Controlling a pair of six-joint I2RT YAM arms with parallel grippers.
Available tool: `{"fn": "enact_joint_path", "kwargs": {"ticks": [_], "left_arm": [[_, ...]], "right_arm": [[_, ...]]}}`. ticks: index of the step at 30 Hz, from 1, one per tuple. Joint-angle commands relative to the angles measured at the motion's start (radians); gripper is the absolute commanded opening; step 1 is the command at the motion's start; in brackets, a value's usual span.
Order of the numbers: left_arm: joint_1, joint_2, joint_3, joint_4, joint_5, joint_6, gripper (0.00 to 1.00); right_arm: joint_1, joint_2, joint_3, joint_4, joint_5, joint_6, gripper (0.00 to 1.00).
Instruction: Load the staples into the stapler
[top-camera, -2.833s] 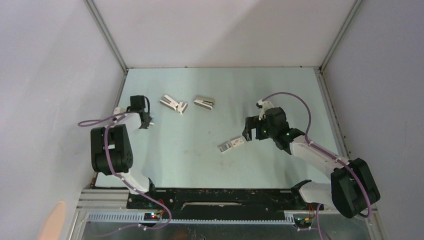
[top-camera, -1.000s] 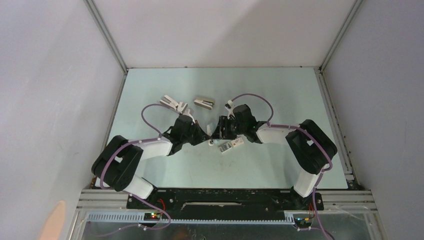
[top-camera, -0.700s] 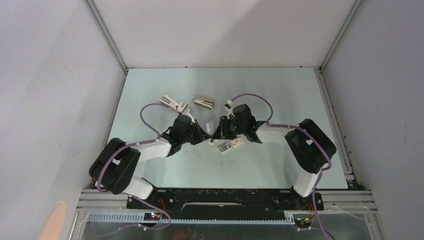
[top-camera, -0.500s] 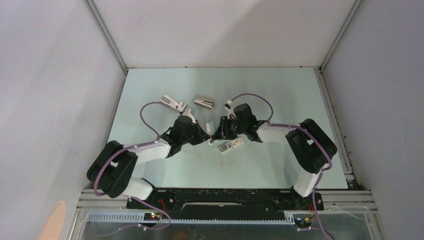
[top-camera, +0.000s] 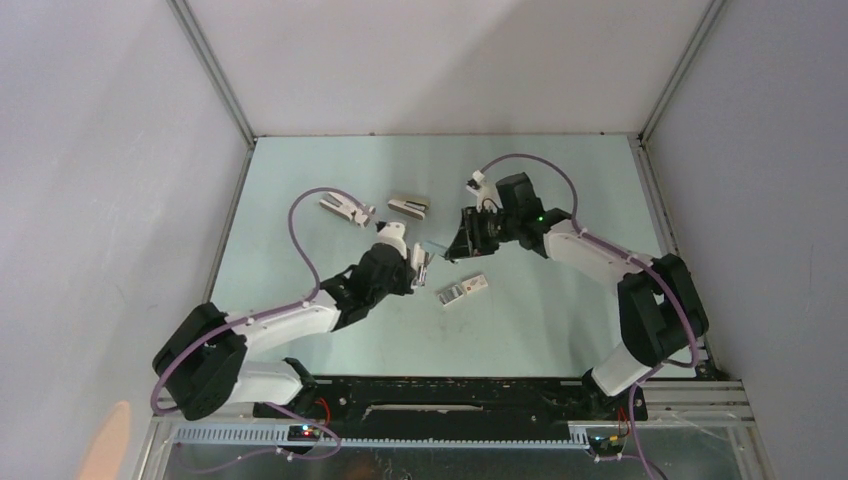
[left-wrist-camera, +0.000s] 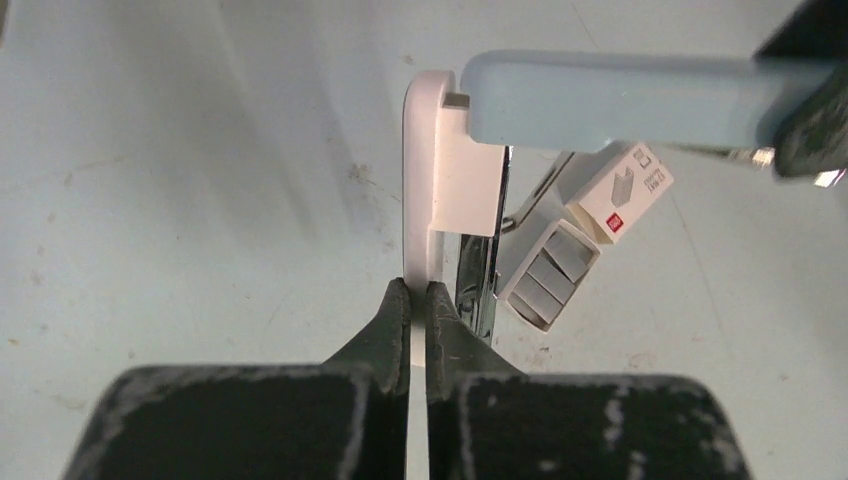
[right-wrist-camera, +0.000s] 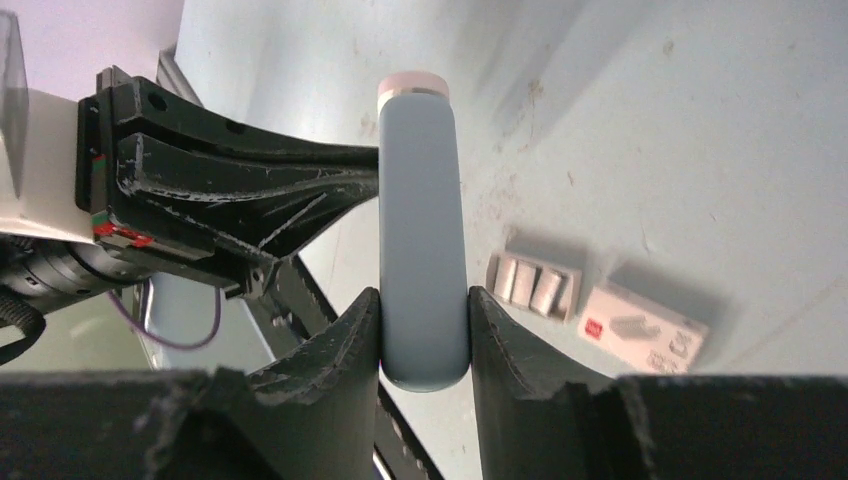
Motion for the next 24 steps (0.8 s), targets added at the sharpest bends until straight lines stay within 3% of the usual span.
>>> {"fn": "enact_joint_path", "kwargs": {"ticks": [1,8,12,24], "left_arm": [[-0.111,-0.040,0.019,-0.100,-0.284,0.214,0.00],[-0.302,-0.018,0.015,-0.092,-0.491,0.437,0.00],[-0.371,0.012,0.011,-0.056,-0.538,0.523,0.00],[-0.395,-0.048,-0.003,-0.044,-0.520,0.473,0.00]], "right_arm": [[-0.083,-0.083,0.112,-0.274,-0.015,-0.202,0.00],[-0.150,-0.106,0.190,-0.395,-0.092,-0.288,0.00],[-0.161,-0.090,0.221,-0.446,-0.114,-0.325,0.00],[-0.160,-0.072,0.292,-0.483,-0.147,-0.332,0.00]]}}
